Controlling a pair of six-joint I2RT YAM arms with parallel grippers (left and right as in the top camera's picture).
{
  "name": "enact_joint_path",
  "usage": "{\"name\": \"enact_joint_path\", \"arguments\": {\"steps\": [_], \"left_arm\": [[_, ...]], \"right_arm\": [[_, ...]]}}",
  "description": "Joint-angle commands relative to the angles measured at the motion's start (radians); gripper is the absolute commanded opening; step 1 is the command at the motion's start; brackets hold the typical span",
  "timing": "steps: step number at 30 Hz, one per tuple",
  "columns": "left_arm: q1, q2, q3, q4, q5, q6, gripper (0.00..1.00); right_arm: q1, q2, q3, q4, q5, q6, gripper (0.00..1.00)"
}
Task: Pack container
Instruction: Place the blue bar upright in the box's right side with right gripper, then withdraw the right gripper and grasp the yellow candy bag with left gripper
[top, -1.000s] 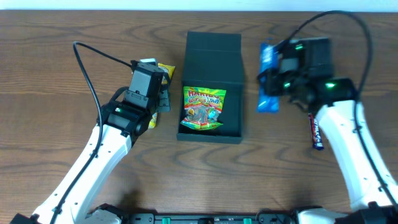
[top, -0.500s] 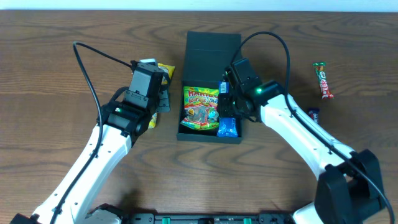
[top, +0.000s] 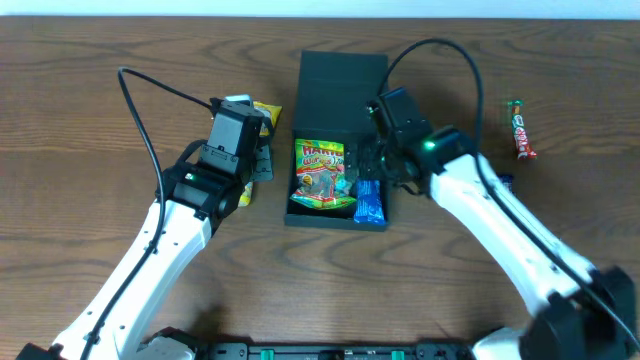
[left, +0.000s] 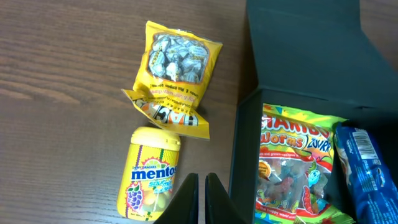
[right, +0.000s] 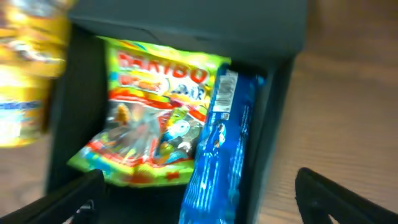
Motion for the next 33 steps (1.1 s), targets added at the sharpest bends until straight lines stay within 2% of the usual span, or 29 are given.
{"name": "enact_joint_path", "arguments": {"steps": [1,2,3,7,17,21,25,30,33], "left_arm": [[0.006,0.003,-0.003,-0.011,0.003,-0.007,0.07],[0.006,0.003,-0.003,-0.011,0.003,-0.007,0.07],[0.006,0.003,-0.003,-0.011,0.003,-0.007,0.07],[0.006,0.003,-0.003,-0.011,0.003,-0.008,0.07],[0.006,0.003,-0.003,-0.016,0.004,-0.008,0.07],[0.006,0.003,-0.003,-0.016,0.004,-0.008,0.07],[0.006,0.003,-0.003,-0.016,0.003,-0.008,0.07],[0.006,0.003,-0.003,-0.018,0.003,-0.008,0.07],[0.006,0.003,-0.003,-0.018,0.003,-0.007,0.07]], "right_arm": [[0.000,-0.064,0.027,-0.073,-0.024,-0.066,0.38],[0.002,-0.063,0.026,-0.118,-0.041,-0.066,0.08],[0.009,-0.056,0.014,-0.153,-0.057,-0.066,0.01],[0.039,-0.042,-0.085,-0.169,-0.075,-0.066,0.01],[0.039,-0.040,-0.357,0.169,-0.087,-0.058,0.01],[0.037,-0.037,-0.423,0.230,-0.081,-0.049,0.01],[0.037,-0.039,-0.390,0.223,-0.074,-0.051,0.01],[0.035,-0.114,-0.212,0.160,-0.114,-0.125,0.01],[-0.008,-0.187,-0.157,0.164,-0.023,-0.137,0.01]]}}
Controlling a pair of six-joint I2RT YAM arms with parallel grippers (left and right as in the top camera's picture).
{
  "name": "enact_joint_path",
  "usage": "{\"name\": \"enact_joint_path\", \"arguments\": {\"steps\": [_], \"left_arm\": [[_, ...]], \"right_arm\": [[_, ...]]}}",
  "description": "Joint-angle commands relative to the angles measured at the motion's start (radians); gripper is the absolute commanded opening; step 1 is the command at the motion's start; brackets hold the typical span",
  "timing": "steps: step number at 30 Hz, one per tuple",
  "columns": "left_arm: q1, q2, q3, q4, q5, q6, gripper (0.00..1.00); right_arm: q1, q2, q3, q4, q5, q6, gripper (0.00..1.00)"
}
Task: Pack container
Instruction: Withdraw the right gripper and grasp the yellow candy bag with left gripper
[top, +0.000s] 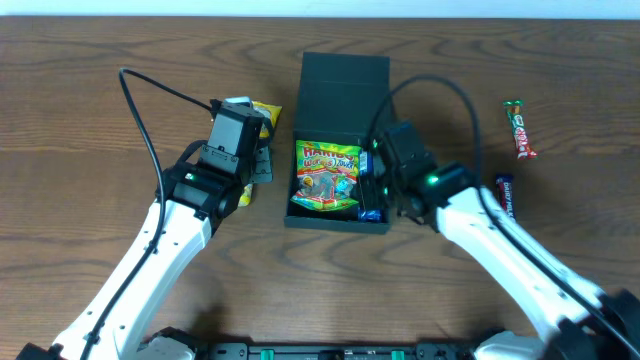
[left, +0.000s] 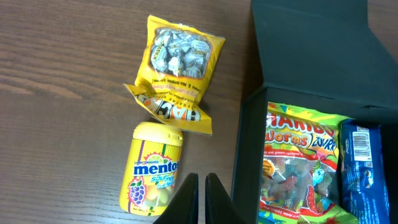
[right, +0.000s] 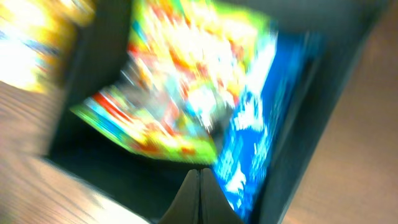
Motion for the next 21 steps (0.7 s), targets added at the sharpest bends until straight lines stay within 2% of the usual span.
{"name": "enact_joint_path", "arguments": {"steps": [1,5,8,10,12,13,14,15,16,17,18,19,21], "left_arm": [[0.006,0.004,-0.003,-0.001,-0.007,-0.004,0.07],[0.010,0.050,-0.003,0.006,-0.143,0.031,0.09],[0.026,0.116,-0.003,0.040,-0.129,0.031,0.09],[0.029,0.174,-0.003,0.122,-0.129,0.077,0.10],[0.033,0.208,-0.003,0.209,-0.129,0.148,0.21],[0.035,0.219,-0.003,0.237,-0.129,0.174,0.32],[0.040,0.239,-0.003,0.279,-0.128,0.219,0.55],[0.042,0.257,-0.003,0.312,-0.129,0.250,0.86],[0.046,0.277,-0.003,0.340,-0.129,0.276,0.95],[0.048,0.295,-0.003,0.362,-0.129,0.294,0.95],[0.050,0.311,-0.003,0.377,-0.129,0.301,0.95],[0.053,0.328,-0.003,0.393,-0.128,0.300,0.95],[0.060,0.366,-0.003,0.423,-0.114,0.301,0.95]], "right_arm": [[-0.063,-0.100,0.050,0.004,0.099,-0.038,0.01],[-0.230,-0.106,0.046,-0.052,0.100,-0.042,0.01],[-0.357,-0.097,0.023,-0.093,0.101,-0.051,0.01],[-0.463,-0.093,0.001,-0.100,0.100,-0.069,0.01],[-0.530,-0.092,-0.010,-0.100,0.100,-0.072,0.01],[-0.553,-0.092,-0.012,-0.100,0.095,-0.072,0.01],[-0.579,-0.092,-0.016,-0.100,0.080,-0.072,0.04],[-0.603,-0.092,-0.020,-0.100,0.065,-0.072,0.17],[-0.628,-0.091,-0.024,-0.100,0.047,-0.083,0.36],[-0.642,-0.089,-0.026,-0.101,0.045,-0.086,0.48],[-0.654,-0.088,-0.026,-0.100,0.044,-0.093,0.67],[-0.667,-0.087,-0.028,-0.099,0.044,-0.095,0.77],[-0.681,-0.087,-0.029,-0.096,0.044,-0.094,0.84]]}}
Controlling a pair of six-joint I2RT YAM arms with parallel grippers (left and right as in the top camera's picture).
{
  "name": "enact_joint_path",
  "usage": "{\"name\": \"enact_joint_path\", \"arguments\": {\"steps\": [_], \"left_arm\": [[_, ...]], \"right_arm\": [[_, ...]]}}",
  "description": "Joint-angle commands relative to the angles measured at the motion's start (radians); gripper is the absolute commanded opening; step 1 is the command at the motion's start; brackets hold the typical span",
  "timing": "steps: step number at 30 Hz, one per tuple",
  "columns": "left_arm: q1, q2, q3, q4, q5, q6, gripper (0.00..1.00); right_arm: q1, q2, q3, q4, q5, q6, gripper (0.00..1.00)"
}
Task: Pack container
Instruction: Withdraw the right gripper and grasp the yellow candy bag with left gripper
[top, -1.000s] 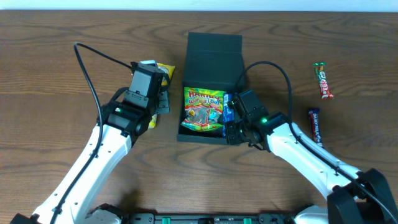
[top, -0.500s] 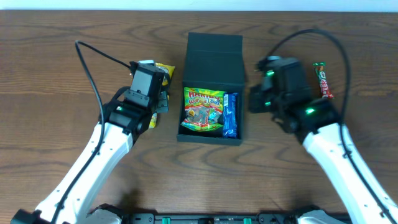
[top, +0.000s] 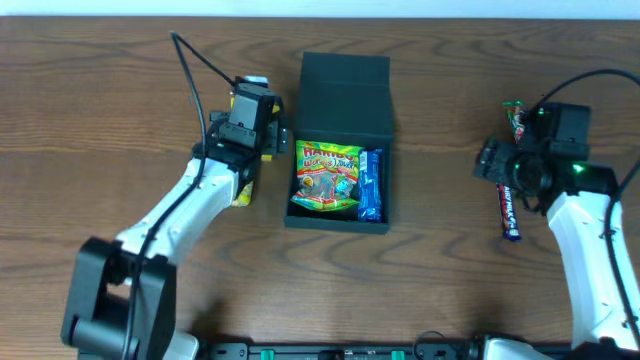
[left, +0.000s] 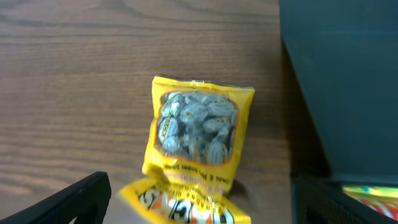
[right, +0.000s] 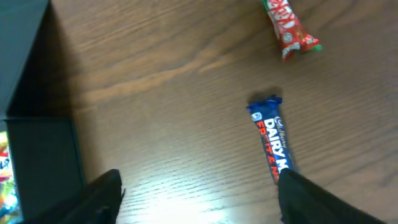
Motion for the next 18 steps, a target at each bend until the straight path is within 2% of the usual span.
{"name": "enact_joint_path", "arguments": {"steps": [1,4,5,7,9,11,13,18], "left_arm": [[0.017,0.059,-0.001,0.034,0.016,0.047,0.95],[0.038,0.116,-0.001,0.074,0.047,0.047,0.96],[0.045,0.130,-0.001,0.084,0.058,0.047,1.00],[0.068,0.163,-0.001,0.101,0.109,0.047,0.88],[0.090,0.187,-0.001,0.115,0.163,0.047,0.72],[0.105,0.207,-0.001,0.127,0.192,0.047,0.63],[0.110,0.222,-0.001,0.134,0.196,0.047,0.56],[0.111,0.226,-0.001,0.137,0.195,0.047,0.51]], "right_arm": [[-0.020,0.007,-0.006,0.005,-0.013,-0.013,0.86],[-0.019,0.007,-0.007,0.018,-0.013,-0.013,0.90],[-0.019,0.007,-0.007,0.018,-0.013,-0.013,0.91],[-0.019,0.007,-0.006,0.018,-0.013,-0.013,0.92],[-0.019,0.007,-0.007,0.023,-0.012,-0.013,0.93],[-0.019,0.007,-0.007,0.027,-0.012,-0.013,0.93],[-0.019,0.007,-0.007,0.028,-0.013,-0.013,0.94],[-0.019,0.007,-0.006,0.029,-0.013,-0.013,0.94]]}}
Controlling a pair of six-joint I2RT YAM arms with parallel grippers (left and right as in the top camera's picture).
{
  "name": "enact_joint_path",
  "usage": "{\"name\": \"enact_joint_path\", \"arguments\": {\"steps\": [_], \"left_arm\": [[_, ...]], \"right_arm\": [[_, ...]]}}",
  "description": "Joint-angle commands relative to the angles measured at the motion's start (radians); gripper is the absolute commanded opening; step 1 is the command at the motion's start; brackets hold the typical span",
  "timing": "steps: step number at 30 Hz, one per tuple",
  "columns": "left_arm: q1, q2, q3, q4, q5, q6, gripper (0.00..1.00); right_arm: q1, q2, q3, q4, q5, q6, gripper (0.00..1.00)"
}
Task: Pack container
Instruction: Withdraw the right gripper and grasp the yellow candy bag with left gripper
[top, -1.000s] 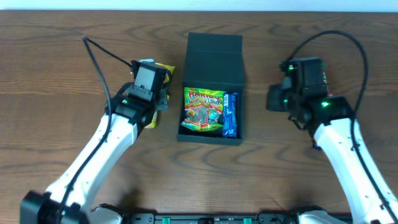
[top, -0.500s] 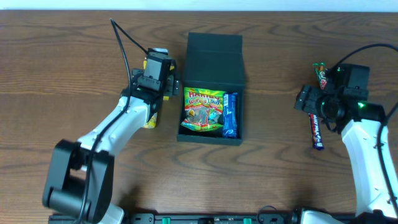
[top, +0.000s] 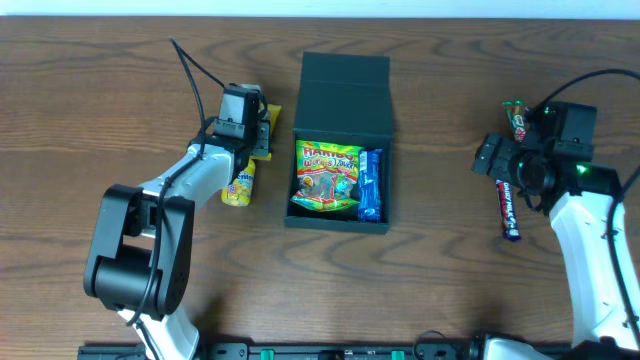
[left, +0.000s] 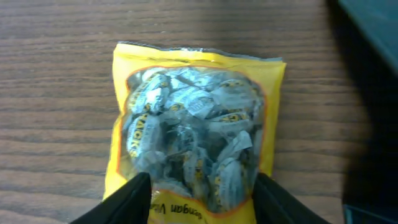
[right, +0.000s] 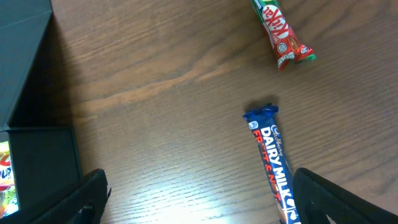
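Note:
The black box (top: 340, 95) stands open mid-table, holding a Haribo bag (top: 325, 175) and a blue packet (top: 370, 185). My left gripper (left: 202, 202) is open low over a yellow bag of wrapped candies (left: 196, 137), one finger on each side of its lower part. In the overhead view the left gripper (top: 248, 128) sits left of the box. My right gripper (right: 202, 199) is wide open above bare table. A blue Dairy Milk bar (right: 273, 162) lies just inside its right finger, with a red KitKat (right: 280, 34) beyond.
A yellow Mentos bottle (top: 238, 185) lies on its side just behind the left gripper. The box's dark wall (right: 25, 93) is at the left of the right wrist view. The Dairy Milk bar (top: 508, 210) and KitKat (top: 517, 115) lie near the table's right side.
My left gripper has come down close over the yellow candy bag, and its fingers stand nearer together, one on each side of it. The right gripper has hardly shifted.
At first my right gripper was open over the box, where the blue packet lay half over the right wall; the left was shut by the Mentos. Then the right was shut above the packet. Later the packet lay inside, the right open by the Dairy Milk, the left open over the yellow bag.

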Motion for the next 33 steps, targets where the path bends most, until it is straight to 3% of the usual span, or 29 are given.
{"name": "enact_joint_path", "arguments": {"steps": [1,6,7,12,21,29,33], "left_arm": [[0.003,0.017,-0.001,-0.001,0.011,0.005,0.45],[0.003,0.017,-0.001,-0.016,0.011,0.005,0.09],[0.003,0.017,-0.001,-0.016,0.011,0.005,0.06],[0.003,0.006,0.042,-0.054,0.006,0.005,0.06],[-0.009,-0.154,0.283,-0.333,-0.093,-0.017,0.06],[-0.098,-0.310,0.309,-0.474,-0.117,-0.179,0.06],[-0.143,-0.317,0.308,-0.513,-0.198,-0.166,0.06]], "right_arm": [[-0.007,0.007,-0.005,0.002,-0.008,-0.009,0.95],[-0.006,0.007,-0.006,0.002,-0.008,-0.009,0.95],[-0.006,0.007,-0.006,0.002,-0.008,-0.009,0.95],[-0.006,0.007,-0.006,0.005,-0.008,-0.009,0.95],[-0.006,0.007,-0.005,0.006,-0.008,-0.004,0.95],[-0.006,0.007,-0.005,0.007,-0.027,0.014,0.95],[-0.006,0.007,-0.005,0.003,-0.031,0.014,0.96]]}}
